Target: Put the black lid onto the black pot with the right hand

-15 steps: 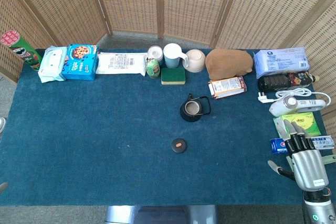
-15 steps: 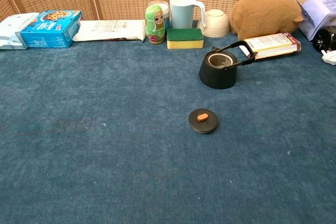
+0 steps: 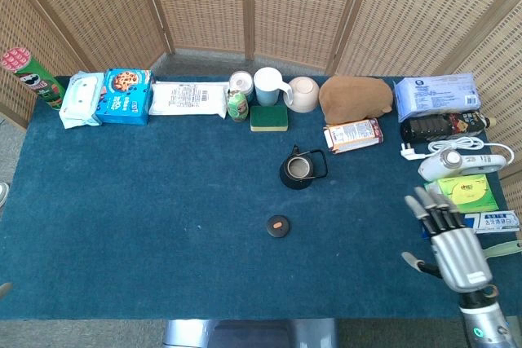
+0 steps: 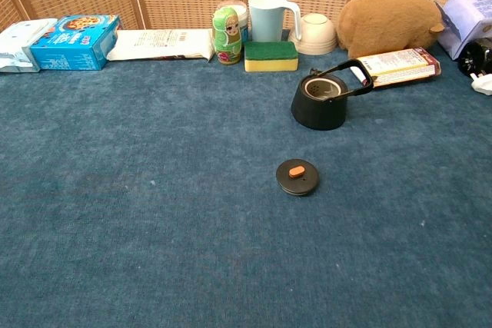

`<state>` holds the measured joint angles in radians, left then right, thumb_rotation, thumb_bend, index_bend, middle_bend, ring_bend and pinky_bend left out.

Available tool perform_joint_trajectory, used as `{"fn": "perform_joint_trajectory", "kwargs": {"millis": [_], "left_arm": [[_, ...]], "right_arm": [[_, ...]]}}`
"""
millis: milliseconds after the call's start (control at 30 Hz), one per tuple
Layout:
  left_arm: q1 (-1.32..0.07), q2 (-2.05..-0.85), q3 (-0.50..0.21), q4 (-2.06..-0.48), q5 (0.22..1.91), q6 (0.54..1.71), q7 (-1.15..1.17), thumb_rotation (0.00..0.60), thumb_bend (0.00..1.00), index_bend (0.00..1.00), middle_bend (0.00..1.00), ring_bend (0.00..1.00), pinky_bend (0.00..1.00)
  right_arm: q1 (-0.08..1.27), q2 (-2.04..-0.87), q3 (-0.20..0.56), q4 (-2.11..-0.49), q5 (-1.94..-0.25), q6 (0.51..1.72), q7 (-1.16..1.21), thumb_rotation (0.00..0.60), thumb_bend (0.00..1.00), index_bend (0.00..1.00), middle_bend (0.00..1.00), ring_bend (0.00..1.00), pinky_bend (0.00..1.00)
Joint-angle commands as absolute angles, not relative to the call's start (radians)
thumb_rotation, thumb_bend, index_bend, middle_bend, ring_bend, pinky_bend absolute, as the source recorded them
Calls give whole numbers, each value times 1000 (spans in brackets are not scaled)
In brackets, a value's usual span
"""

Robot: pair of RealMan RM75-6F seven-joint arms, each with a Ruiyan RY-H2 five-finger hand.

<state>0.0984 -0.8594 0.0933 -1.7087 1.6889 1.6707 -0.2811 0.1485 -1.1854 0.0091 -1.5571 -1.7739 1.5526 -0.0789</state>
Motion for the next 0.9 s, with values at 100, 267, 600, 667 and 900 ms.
{"fn": "perform_joint_trajectory", "kwargs": {"millis": [100,267,600,667,900], "left_arm": [[93,-859,89,-1721,1671,1656,-270,600,129,0,0,0,56],[92,-857,85,-1724,1659,1652,-274,600,130,0,0,0,56],[95,-849,83,-1714,1652,1656,-307,600,129,0,0,0,57],[93,-848,83,-1714,1651,1653,-311,600,130,0,0,0,56],[89,-844,81,-1714,1645,1646,-319,600,130,0,0,0,56]], "right_arm": [[311,-1150,12,-1691,-1847,1313,-188,538,49,45,66,71,0],[456,-1194,53,-1735,-1786,1068,-251,545,82,95,15,58,0],[579,-1322,104,-1708,-1689,916,-327,542,138,191,4,63,0],[593,-1338,110,-1703,-1674,904,-334,543,163,205,4,64,0],[638,-1391,128,-1668,-1585,849,-374,540,191,221,3,66,0]]}}
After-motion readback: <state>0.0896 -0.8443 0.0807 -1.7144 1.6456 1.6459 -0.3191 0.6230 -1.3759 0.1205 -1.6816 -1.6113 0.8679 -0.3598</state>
